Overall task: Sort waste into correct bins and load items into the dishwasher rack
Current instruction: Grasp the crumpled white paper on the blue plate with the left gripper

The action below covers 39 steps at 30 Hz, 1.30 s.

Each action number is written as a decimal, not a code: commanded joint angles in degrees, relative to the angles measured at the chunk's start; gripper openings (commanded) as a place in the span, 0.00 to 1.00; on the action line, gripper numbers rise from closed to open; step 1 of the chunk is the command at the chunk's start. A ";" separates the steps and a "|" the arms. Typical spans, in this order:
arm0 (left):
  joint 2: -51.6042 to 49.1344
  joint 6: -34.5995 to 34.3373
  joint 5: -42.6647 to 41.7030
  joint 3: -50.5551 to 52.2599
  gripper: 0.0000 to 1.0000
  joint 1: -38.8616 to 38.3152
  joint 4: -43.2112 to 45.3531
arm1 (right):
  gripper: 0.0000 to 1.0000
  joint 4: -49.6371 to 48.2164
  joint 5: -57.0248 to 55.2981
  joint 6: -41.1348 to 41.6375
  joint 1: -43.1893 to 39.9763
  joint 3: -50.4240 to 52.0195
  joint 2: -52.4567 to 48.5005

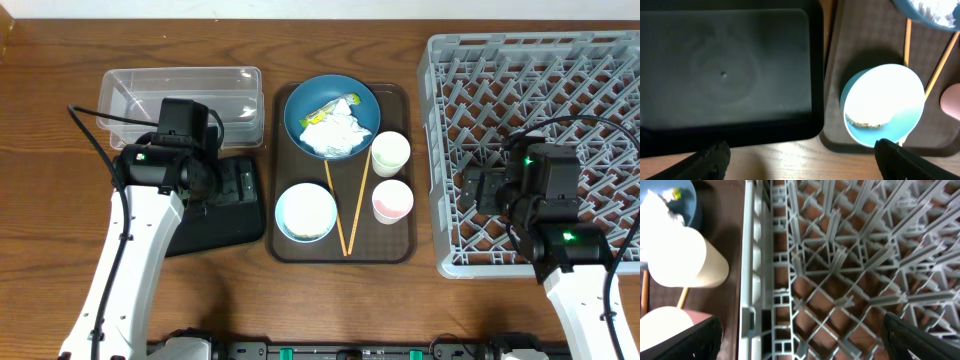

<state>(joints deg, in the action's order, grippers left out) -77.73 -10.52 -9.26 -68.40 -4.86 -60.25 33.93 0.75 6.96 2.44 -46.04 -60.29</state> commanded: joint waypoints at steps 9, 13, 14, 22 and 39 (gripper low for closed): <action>-1.75 3.28 -5.90 -2.27 0.94 -4.26 20.81 | 0.99 0.17 1.20 -0.59 0.20 -1.27 -0.04; -5.25 3.32 -0.17 -2.47 0.94 -8.09 30.40 | 0.99 0.22 1.22 -0.61 0.20 -1.27 -0.04; -6.49 4.00 -0.15 -2.47 0.94 -9.05 33.03 | 0.99 0.22 1.22 -0.61 0.20 -1.25 -0.04; -18.47 5.18 -0.13 -2.45 0.94 -15.63 49.75 | 0.99 0.33 1.20 -0.61 0.20 -1.25 -0.04; -34.36 5.16 -0.15 -2.45 0.59 -19.34 55.63 | 0.99 0.44 1.22 -0.59 0.20 -1.25 -0.04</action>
<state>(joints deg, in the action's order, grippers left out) -111.31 -5.93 -10.11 -69.58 -24.03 -4.89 34.46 1.69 6.96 2.44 -46.06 -60.38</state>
